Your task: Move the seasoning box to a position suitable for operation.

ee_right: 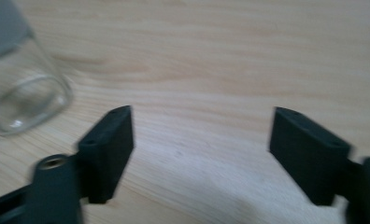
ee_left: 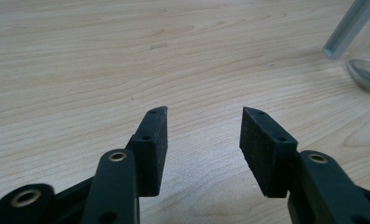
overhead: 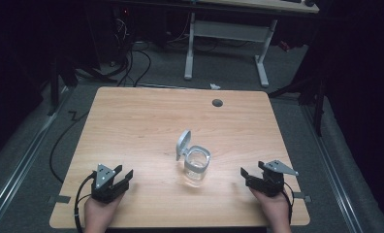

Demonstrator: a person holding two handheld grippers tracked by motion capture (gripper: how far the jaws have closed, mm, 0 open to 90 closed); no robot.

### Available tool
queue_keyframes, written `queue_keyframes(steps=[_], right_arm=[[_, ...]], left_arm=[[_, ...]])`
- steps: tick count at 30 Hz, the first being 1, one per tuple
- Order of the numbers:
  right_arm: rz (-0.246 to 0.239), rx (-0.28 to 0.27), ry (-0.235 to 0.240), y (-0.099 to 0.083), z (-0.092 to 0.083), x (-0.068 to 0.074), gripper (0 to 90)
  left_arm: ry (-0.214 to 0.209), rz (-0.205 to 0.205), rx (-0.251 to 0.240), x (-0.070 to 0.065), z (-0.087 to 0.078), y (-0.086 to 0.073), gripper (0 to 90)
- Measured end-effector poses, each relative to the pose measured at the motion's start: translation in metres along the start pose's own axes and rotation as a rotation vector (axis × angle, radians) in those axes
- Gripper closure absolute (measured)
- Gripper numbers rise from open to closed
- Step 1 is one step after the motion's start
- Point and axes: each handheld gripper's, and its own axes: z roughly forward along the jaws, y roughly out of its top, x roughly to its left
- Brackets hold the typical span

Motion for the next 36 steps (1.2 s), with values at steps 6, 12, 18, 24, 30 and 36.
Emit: queue_keyframes(steps=[6,12,18,24,30,36], right_arm=[[-0.033,0.0,0.039,-0.005,0.007,0.017,45.0],[-0.078,0.005,0.083,-0.003,0.012,0.043,50.9],[-0.074,0.009,0.125,0.007,0.026,0.052,63.7],[-0.127,0.023,0.11,0.021,0.05,0.053,90.0],[-0.138,0.046,0.115,0.029,0.068,0.054,90.0],[-0.171,0.036,0.139,0.036,0.077,0.068,90.0]], left_arm=[[-0.026,0.02,0.006,-0.006,-0.002,-0.001,53.9],[-0.044,0.013,0.04,-0.008,-0.003,-0.004,52.9],[-0.045,0.008,0.029,-0.009,-0.004,-0.002,54.0],[-0.033,-0.007,0.032,-0.009,-0.003,-0.001,56.1],[-0.032,0.015,0.007,-0.01,-0.006,-0.003,71.5],[-0.027,0.007,0.016,-0.009,-0.005,-0.005,83.9]])
